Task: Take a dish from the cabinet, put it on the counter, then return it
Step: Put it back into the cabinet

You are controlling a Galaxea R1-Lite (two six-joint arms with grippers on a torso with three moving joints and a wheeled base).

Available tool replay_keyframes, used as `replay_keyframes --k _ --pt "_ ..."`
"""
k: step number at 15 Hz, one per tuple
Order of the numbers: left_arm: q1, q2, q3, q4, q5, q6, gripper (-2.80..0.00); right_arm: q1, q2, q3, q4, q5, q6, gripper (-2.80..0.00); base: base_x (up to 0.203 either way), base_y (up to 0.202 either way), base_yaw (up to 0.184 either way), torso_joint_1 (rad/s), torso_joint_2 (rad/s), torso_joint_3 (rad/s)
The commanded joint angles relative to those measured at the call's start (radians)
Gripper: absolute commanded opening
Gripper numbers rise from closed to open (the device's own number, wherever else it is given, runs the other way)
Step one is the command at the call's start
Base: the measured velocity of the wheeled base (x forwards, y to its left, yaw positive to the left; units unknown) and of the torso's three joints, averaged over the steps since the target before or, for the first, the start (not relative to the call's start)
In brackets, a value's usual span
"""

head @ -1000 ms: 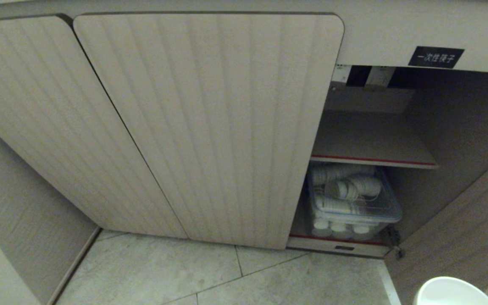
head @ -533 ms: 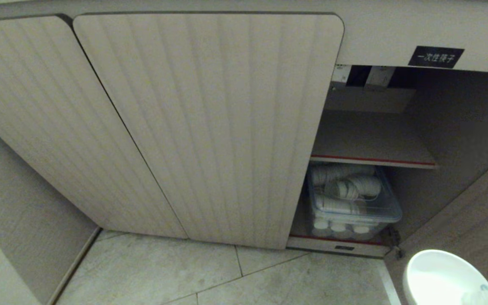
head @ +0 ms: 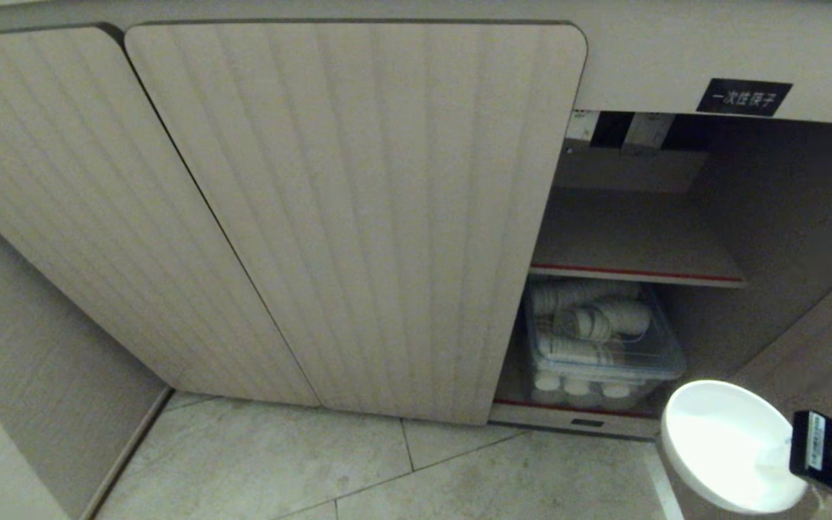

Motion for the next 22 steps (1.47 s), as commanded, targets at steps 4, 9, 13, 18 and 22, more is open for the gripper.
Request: replay_keyframes --k 4,9,13,18,22 --pt "0.0 0.0 0.0 0.0 0.0 -0.001 -2.8 0.002 0.105 -0.074 -0.018 -0.02 0.104 -2.8 0.0 0.0 0.0 0.0 0.0 0.0" --pt "0.0 0.0 -0.001 0.0 0.0 -0.001 -2.8 0.002 0.199 -0.164 -0.021 -0.021 0.157 -2.8 0.0 0.0 0.0 0.0 0.0 0.0" --pt "0.0 0.0 0.0 0.0 0.0 -0.001 -2.8 0.002 0.252 -0.233 -0.021 -0.021 0.215 -2.8 0.0 0.0 0.0 0.0 0.0 0.0" --pt "0.0 0.0 0.0 0.0 0.0 -0.001 -2.8 0.004 0.299 -0.305 -0.021 -0.023 0.284 -2.8 0.0 0.0 0.0 0.0 0.0 0.0" --pt "0.0 0.0 0.0 0.0 0.0 -0.001 -2.8 0.004 0.326 -0.363 -0.019 -0.024 0.372 -2.8 0.0 0.0 0.0 0.0 0.0 0.0"
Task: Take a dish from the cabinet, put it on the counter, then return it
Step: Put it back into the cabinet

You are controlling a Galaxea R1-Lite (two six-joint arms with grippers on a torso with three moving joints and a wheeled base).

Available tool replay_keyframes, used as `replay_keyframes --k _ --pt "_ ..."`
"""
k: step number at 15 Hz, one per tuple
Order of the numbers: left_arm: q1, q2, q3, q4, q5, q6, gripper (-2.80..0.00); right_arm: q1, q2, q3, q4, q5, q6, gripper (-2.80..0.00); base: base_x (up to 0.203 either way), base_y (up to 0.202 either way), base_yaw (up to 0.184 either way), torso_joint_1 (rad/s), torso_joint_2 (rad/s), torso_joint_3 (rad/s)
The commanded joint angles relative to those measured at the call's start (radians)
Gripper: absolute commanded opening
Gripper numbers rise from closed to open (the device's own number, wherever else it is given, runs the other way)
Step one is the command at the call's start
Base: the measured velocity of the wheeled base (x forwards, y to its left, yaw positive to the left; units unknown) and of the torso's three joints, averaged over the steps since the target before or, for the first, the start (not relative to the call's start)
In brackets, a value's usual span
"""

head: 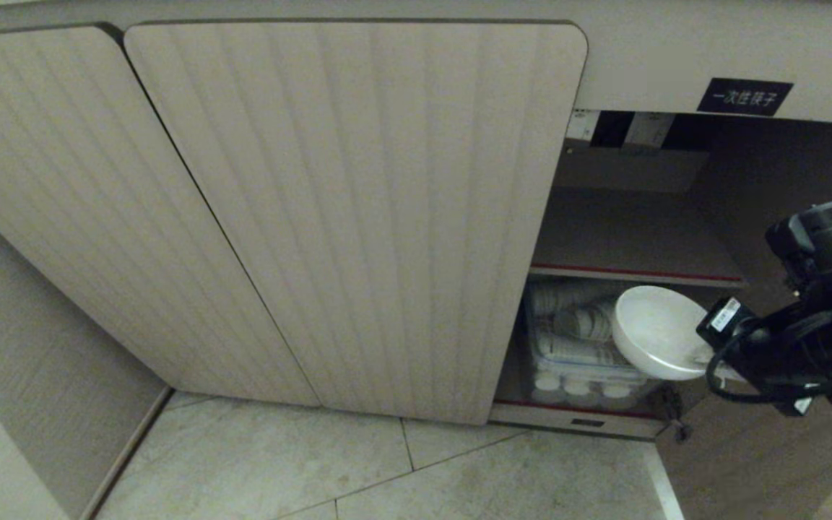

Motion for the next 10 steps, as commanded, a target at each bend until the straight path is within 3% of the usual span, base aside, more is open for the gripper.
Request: replay_keyframes --k 1,10 --pt "0.0 0.0 0.0 0.0 0.0 -0.001 -2.8 0.001 0.017 -0.031 0.001 -0.001 0.012 -2.8 0.0 0.0 0.0 0.0 0.0 0.0" --pt "0.0 0.0 0.0 0.0 0.0 -0.001 -2.8 -0.006 0.116 -0.162 0.008 -0.054 0.04 -2.8 0.0 0.0 0.0 0.0 0.0 0.0"
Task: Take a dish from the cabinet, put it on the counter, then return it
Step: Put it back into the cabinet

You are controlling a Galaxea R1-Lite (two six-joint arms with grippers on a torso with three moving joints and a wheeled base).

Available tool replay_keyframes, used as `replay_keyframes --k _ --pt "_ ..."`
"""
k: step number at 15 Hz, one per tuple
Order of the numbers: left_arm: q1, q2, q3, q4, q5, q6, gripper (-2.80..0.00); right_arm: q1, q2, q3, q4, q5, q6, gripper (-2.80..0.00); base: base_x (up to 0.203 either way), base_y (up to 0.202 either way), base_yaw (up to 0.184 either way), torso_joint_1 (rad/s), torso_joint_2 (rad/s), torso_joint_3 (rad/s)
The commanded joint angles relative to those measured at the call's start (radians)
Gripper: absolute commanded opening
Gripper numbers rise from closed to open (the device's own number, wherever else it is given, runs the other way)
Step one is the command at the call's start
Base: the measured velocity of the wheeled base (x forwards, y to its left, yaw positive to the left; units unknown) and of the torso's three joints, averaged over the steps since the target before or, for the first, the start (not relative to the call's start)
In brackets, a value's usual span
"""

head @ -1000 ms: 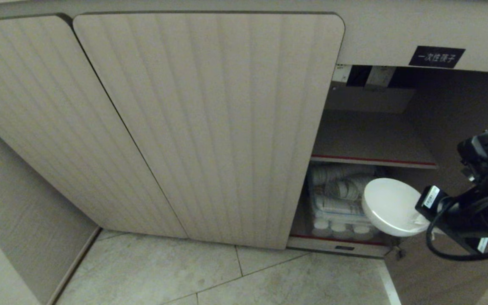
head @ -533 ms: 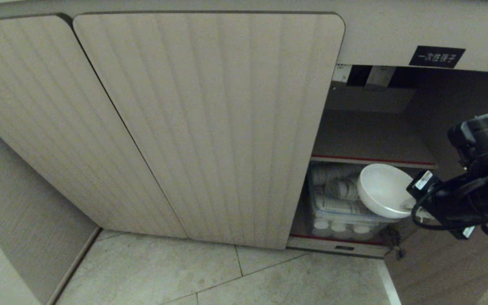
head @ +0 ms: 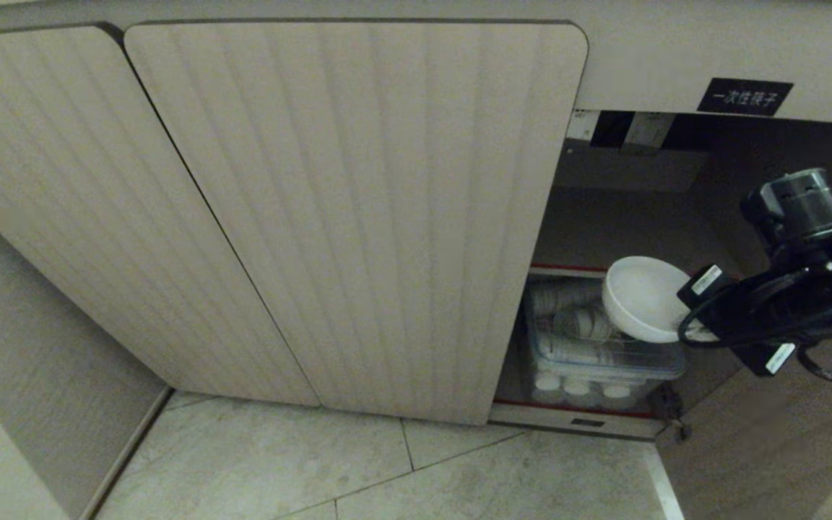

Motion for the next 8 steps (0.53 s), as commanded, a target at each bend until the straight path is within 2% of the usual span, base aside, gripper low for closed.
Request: replay_keyframes --k 1,8 --pt "0.0 0.0 0.0 0.0 0.0 0.0 -2.8 -0.003 0.034 -0.029 0.002 -0.01 0.006 -2.8 0.0 0.0 0.0 0.0 0.0 0.0" --pt "0.0 0.0 0.0 0.0 0.0 0.0 -2.8 -0.058 0.086 -0.097 0.01 -0.018 0.048 -2.8 0.0 0.0 0.0 0.0 0.0 0.0"
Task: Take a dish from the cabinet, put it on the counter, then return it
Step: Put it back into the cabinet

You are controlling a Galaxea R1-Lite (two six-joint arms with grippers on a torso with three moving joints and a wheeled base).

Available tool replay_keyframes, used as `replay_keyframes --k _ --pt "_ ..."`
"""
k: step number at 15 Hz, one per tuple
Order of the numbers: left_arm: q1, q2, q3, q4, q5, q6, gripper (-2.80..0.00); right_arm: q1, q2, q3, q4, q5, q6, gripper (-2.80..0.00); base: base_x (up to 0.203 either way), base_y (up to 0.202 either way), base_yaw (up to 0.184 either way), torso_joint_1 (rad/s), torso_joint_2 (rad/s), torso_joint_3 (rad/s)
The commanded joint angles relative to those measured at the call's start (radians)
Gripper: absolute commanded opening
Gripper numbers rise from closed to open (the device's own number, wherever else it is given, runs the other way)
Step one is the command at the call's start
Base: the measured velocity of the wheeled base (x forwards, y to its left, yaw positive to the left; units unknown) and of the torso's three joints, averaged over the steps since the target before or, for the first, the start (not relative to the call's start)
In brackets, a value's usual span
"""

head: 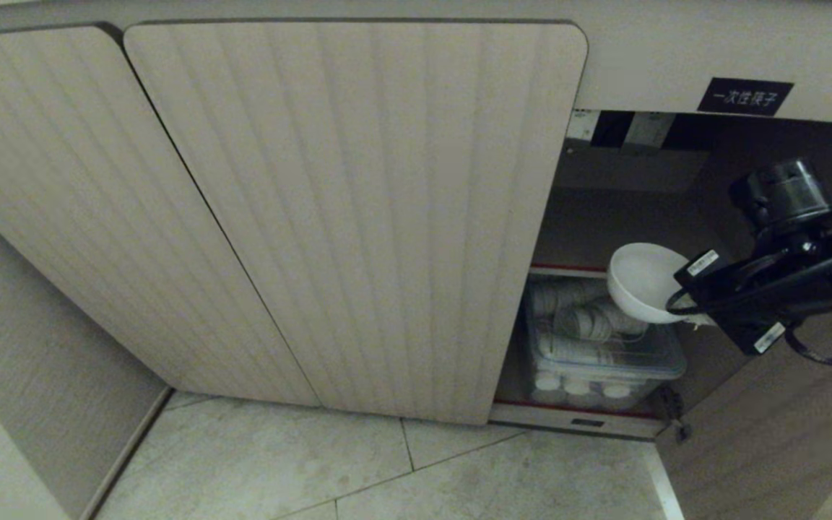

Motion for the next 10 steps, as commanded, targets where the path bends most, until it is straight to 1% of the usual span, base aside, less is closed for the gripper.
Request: replay_keyframes --k 1,3,7,10 --pt "0.0 0.0 0.0 0.0 0.001 -0.001 -2.8 -0.02 0.021 -0.014 0.006 -0.001 0.012 -2.8 0.0 0.0 0.0 0.0 0.0 0.0" --pt "0.0 0.0 0.0 0.0 0.001 -0.001 -2.8 -0.029 0.03 -0.03 0.013 -0.001 0.019 -2.8 0.0 0.0 0.0 0.0 0.0 0.0" --pt "0.0 0.0 0.0 0.0 0.001 -0.001 -2.8 -0.047 0.071 -0.124 0.067 -0.001 0.044 -2.8 0.0 0.0 0.0 0.0 0.0 0.0" --pt "0.0 0.0 0.0 0.0 0.001 -0.001 -2.8 -0.049 0.083 -0.136 0.075 -0.001 0.059 -2.8 0.0 0.0 0.0 0.0 0.0 0.0"
